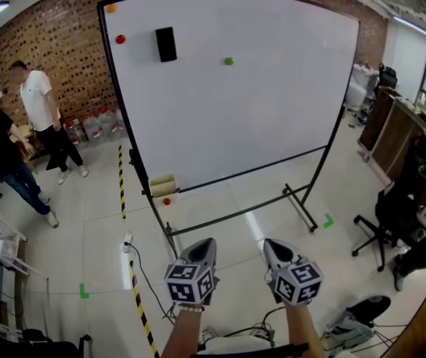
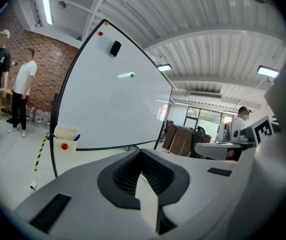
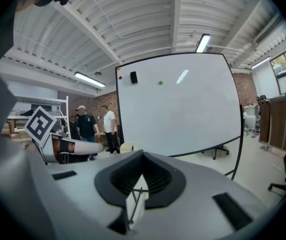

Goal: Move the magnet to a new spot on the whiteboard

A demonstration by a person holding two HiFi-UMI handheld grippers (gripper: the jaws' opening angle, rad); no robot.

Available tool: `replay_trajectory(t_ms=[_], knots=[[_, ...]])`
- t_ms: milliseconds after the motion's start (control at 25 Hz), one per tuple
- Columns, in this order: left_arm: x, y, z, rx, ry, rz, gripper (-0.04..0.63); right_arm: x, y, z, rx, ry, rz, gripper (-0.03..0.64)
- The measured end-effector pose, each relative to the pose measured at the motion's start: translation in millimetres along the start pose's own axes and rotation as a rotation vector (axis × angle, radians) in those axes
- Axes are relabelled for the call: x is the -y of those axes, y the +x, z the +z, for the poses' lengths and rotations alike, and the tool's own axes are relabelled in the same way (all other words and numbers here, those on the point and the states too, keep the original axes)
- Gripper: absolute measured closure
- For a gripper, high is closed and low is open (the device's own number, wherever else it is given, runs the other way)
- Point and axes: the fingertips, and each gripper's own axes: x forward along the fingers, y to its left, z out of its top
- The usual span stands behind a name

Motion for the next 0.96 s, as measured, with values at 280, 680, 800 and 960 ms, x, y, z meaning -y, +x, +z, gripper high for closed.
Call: replay_trajectory(t_ms=[280,680,800,960], knots=[[33.2,2.1,-9.0,0.001,0.016,0.002,0.598,19.7,-23.7,3.1,0.013,-0.015,0.007,0.615],[39.0,-2.4,0.1,0.021,0.03,0.027,0.598,20.1,-31.0,7.4,0.034,-0.01,0.032,0.615],[39.2,-0.7,3.1,0.022,0.032,0.028,0.598,21.6,-29.0,9.1,0.033,-0.011,0.032,0.615],[40.6,3.4,5.6,0.02,0.034,0.027,0.598,24.9,-27.7,12.9,0.037,-0.009,0.032,0.615]])
